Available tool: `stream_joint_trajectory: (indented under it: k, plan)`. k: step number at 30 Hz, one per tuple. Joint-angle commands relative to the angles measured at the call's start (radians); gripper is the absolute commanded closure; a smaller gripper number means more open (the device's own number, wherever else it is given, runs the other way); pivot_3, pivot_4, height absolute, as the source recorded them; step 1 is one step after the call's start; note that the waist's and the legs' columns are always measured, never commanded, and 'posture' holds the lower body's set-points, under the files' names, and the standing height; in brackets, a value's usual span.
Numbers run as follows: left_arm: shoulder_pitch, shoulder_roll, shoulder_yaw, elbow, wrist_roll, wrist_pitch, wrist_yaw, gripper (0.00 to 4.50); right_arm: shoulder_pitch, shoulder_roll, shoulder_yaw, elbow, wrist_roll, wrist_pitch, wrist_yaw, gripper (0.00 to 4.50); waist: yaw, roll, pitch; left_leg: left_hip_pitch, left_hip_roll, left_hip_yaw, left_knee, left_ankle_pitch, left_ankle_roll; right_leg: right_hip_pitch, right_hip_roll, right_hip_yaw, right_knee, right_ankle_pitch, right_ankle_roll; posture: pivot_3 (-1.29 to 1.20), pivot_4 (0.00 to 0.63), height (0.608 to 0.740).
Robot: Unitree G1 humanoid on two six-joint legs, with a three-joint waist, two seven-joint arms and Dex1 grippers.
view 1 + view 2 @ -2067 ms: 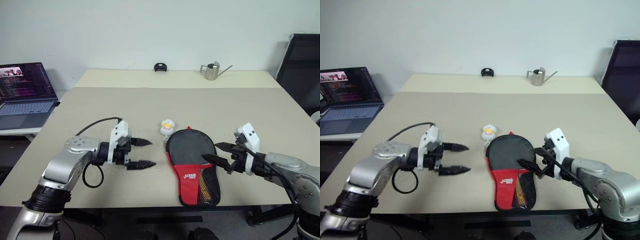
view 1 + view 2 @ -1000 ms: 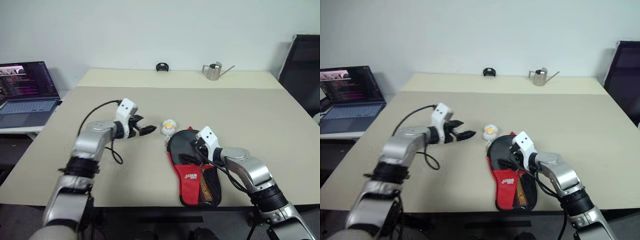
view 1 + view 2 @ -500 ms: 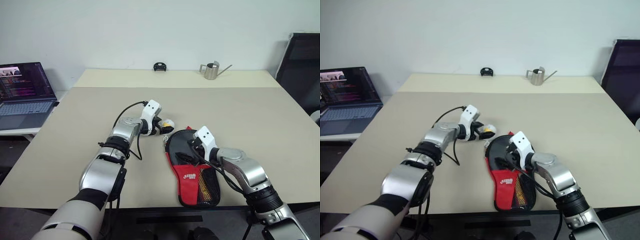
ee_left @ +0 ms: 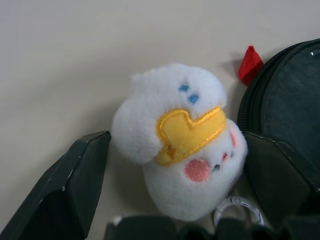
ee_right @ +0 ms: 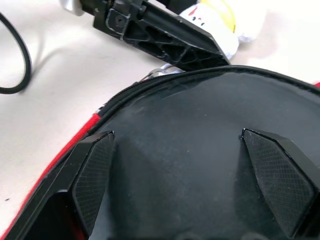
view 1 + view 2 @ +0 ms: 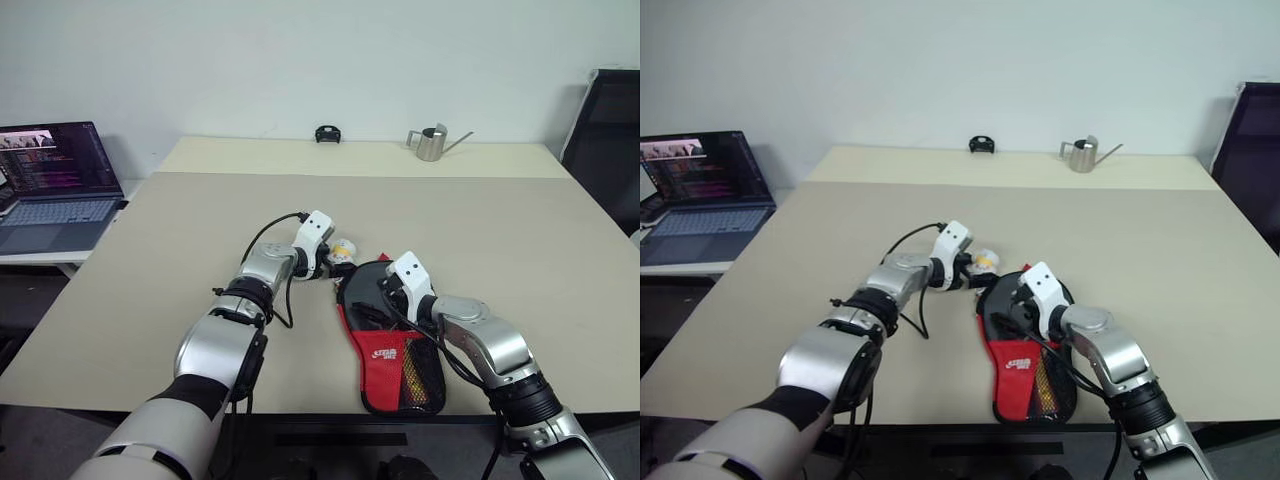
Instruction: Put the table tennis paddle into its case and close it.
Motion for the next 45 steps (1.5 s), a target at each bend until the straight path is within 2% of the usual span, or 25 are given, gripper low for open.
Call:
stream_joint_trajectory:
  k: [1, 8, 10, 11, 22, 32, 45]
  plan:
    - [0.012, -0.014, 0.001, -0.011, 0.012, -0.006, -0.038, 1.02, 0.011, -0.01, -0.022, -0.021, -0.008, 0.013, -0.006, 0.0, 0.002, 0.0, 0.0, 0.0, 0.0, 0.0, 0.0, 0.0, 0.0, 0.0, 0.0, 0.0, 0.0, 0.0, 0.0, 0.0, 0.15, 0.74]
    - [0.044, 0.014, 0.009, -0.041, 0.008, 0.006, -0.114, 3.57, 0.024, -0.04, -0.016, -0.009, -0.023, 0.01, 0.008, 0.0, 0.0, 0.0, 0.0, 0.0, 0.0, 0.0, 0.0, 0.0, 0.0, 0.0, 0.0, 0.0, 0.0, 0.0, 0.0, 0.0, 0.15, 0.74]
    - [0.054, 0.024, 0.011, -0.049, 0.01, 0.007, -0.12, 4.15, 0.026, -0.046, -0.017, -0.008, -0.024, 0.015, 0.012, 0.0, -0.002, 0.0, 0.0, 0.0, 0.0, 0.0, 0.0, 0.0, 0.0, 0.0, 0.0, 0.0, 0.0, 0.0, 0.0, 0.0, 0.15, 0.74]
    - [0.058, 0.03, 0.013, -0.056, 0.01, 0.008, -0.125, 4.3, 0.028, -0.05, -0.017, -0.008, -0.025, 0.016, 0.014, 0.0, -0.003, 0.0, 0.0, 0.001, 0.0, 0.0, 0.0, 0.0, 0.0, 0.0, 0.0, 0.0, 0.0, 0.0, 0.0, 0.0, 0.15, 0.74]
    - [0.047, 0.101, 0.038, -0.143, -0.012, 0.029, -0.177, 4.32, 0.026, -0.048, 0.031, 0.034, -0.044, 0.042, 0.045, 0.0, -0.014, -0.001, -0.001, 0.001, 0.001, 0.0, 0.0, 0.0, 0.0, 0.0, 0.001, 0.0, 0.001, 0.0, 0.0, 0.0, 0.15, 0.74]
    - [-0.008, 0.069, 0.005, -0.116, 0.025, 0.016, -0.168, 4.32, 0.021, -0.022, 0.116, 0.113, -0.112, 0.01, 0.076, 0.0, -0.015, -0.004, -0.006, 0.002, 0.001, 0.0, 0.0, 0.0, 0.0, 0.0, 0.001, 0.001, 0.001, 0.0, 0.0, 0.0, 0.15, 0.74]
    - [-0.084, 0.017, -0.035, 0.022, 0.116, -0.039, -0.084, 4.32, 0.059, 0.016, 0.106, 0.151, -0.108, 0.055, 0.075, 0.0, -0.016, -0.004, -0.018, 0.004, 0.002, 0.001, 0.0, 0.0, 0.0, 0.002, 0.003, 0.002, 0.002, 0.0, 0.0, 0.0, 0.15, 0.74]
